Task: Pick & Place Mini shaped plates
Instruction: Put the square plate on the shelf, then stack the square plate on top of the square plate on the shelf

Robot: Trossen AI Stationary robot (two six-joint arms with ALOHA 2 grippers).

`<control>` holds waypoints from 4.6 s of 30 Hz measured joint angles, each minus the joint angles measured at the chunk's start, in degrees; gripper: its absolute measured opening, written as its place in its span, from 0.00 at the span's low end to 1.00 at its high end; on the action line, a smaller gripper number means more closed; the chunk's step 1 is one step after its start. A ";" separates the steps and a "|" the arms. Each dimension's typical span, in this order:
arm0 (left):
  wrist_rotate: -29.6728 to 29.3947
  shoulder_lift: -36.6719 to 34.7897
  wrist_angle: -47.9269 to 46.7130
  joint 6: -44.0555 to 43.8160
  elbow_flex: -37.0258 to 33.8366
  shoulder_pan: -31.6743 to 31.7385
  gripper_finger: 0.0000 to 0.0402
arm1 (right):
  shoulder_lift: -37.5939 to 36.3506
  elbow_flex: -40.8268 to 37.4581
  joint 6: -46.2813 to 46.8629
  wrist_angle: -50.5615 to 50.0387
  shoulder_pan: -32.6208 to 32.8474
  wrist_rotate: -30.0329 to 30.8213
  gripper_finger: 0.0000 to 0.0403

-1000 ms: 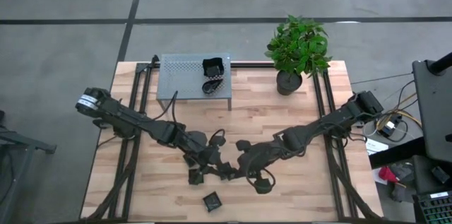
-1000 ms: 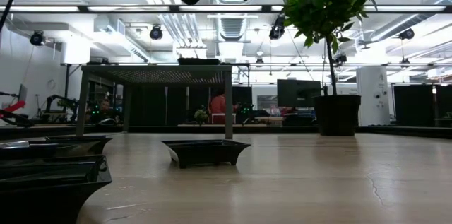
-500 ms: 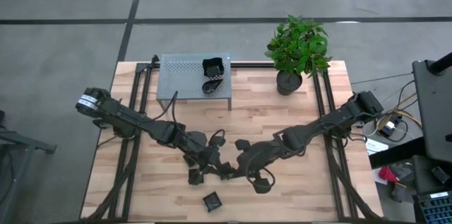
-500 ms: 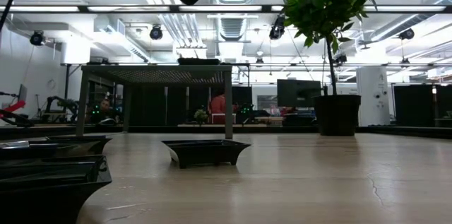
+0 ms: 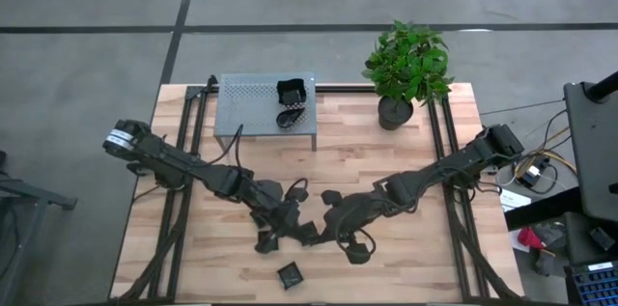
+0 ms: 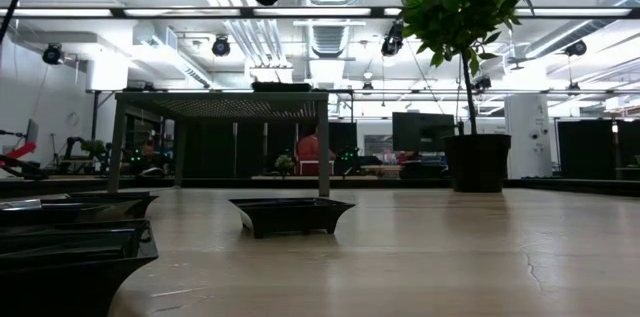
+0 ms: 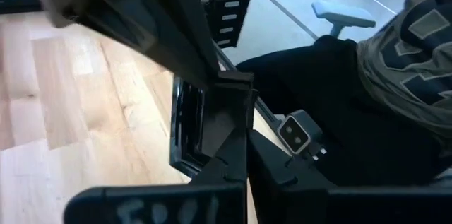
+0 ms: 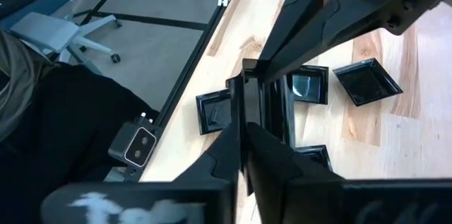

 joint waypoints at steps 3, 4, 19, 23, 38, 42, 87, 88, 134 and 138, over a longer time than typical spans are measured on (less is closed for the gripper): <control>0.43 0.00 -1.68 0.00 0.00 0.00 0.00 | 0.02 0.00 0.20 -0.05 0.02 0.19 0.12; 0.35 0.00 -2.72 -0.28 0.00 0.00 0.00 | 0.02 0.00 0.53 -0.30 0.02 0.88 0.15; -42.08 -10.75 -38.62 -6.90 0.00 0.05 0.00 | 0.02 -1.71 4.29 -7.02 0.02 6.10 0.42; -53.77 -15.58 -44.29 -7.95 0.00 1.10 0.00 | 0.02 -2.80 4.35 -6.29 0.02 6.13 0.41; -58.69 -18.47 -52.31 1.97 0.00 18.19 0.00 | 0.09 -6.42 4.31 -0.56 0.02 7.58 0.36; -58.60 -16.36 -52.29 4.90 0.00 21.90 0.00 | 0.09 -7.71 4.30 1.53 0.00 7.58 0.34; -41.59 -12.87 -23.43 -14.76 0.06 -4.59 0.26 | 9.99 -10.09 2.08 13.93 2.64 10.44 0.22; -41.43 -12.87 -22.40 -14.78 0.04 -5.48 0.26 | 10.77 -9.42 1.93 13.84 2.64 10.56 0.22; -28.42 17.10 -1.60 21.40 -1.85 -11.47 0.26 | 10.45 -2.60 3.63 -3.19 3.40 15.03 0.15; -28.42 18.12 -1.92 22.77 -1.49 -11.47 0.26 | 10.45 -2.62 3.63 -3.19 3.40 15.02 0.15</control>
